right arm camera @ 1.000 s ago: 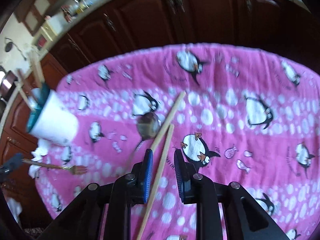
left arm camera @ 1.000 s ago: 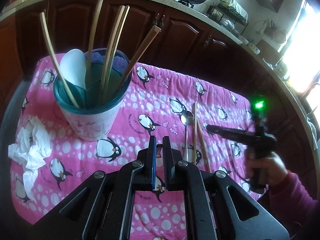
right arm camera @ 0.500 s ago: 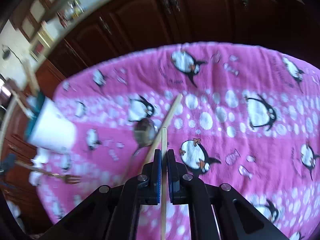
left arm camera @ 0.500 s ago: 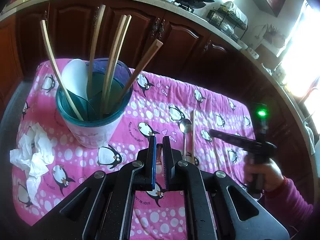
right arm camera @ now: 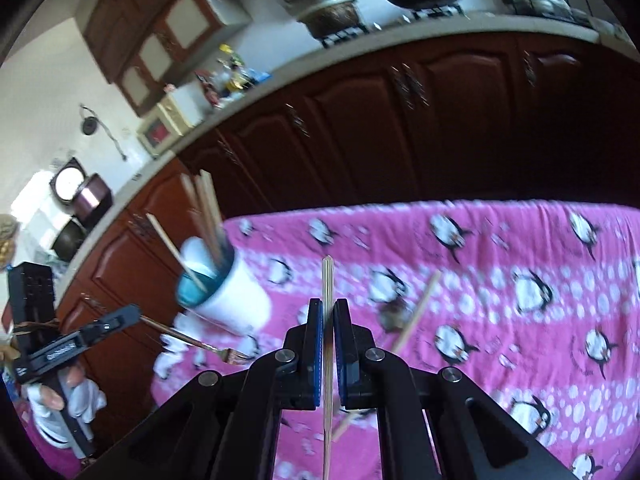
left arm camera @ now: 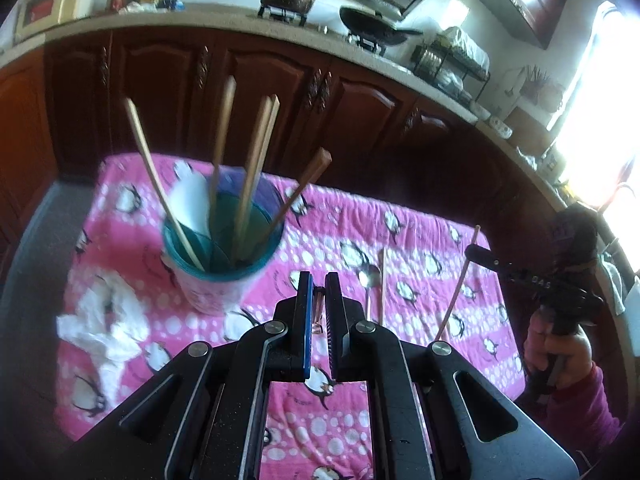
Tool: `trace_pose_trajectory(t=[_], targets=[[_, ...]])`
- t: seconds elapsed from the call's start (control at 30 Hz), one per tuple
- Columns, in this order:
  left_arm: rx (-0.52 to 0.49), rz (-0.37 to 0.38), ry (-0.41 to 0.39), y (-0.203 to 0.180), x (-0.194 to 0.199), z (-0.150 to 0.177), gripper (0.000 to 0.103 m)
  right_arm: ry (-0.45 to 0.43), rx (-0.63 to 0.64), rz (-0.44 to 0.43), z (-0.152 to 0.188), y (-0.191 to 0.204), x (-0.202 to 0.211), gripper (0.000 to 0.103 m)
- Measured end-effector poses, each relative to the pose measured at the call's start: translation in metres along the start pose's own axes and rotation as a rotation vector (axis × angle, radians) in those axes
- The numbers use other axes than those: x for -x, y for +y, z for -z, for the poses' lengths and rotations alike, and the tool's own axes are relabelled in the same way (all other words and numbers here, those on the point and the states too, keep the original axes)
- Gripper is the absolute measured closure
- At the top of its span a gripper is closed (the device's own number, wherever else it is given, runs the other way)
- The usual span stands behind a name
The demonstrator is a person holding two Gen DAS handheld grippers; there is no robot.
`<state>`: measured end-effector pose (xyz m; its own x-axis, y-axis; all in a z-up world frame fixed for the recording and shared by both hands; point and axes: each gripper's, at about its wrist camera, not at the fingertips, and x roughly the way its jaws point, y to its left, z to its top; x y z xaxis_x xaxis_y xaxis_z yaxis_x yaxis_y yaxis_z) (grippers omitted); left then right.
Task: Organize utensils
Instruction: 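Carry the fork and chopstick above the white cup and lower them in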
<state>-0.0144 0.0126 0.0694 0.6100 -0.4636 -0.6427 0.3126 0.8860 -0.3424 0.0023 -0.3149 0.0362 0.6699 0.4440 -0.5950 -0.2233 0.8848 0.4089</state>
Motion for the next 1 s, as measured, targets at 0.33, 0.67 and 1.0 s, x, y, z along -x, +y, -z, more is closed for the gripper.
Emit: trace_pose_trajectory(t=[0.33, 0.67, 1.0], targets=[[0.003, -0.070, -0.138, 0.027, 0.051, -0.037, 0.098, -0.110, 0.104, -0.118, -0.056, 0.080, 0.006, 0.098], [-0.004, -0.154, -0.194, 0.050, 0.048, -0.060, 0.098, -0.208, 0.209, -0.126, -0.098, 0.165, -0.021, 0.098], [-0.001, -0.186, -0.171, 0.061, 0.021, -0.064, 0.098, -0.258, 0.293, -0.058, -0.106, 0.205, -0.065, 0.098]])
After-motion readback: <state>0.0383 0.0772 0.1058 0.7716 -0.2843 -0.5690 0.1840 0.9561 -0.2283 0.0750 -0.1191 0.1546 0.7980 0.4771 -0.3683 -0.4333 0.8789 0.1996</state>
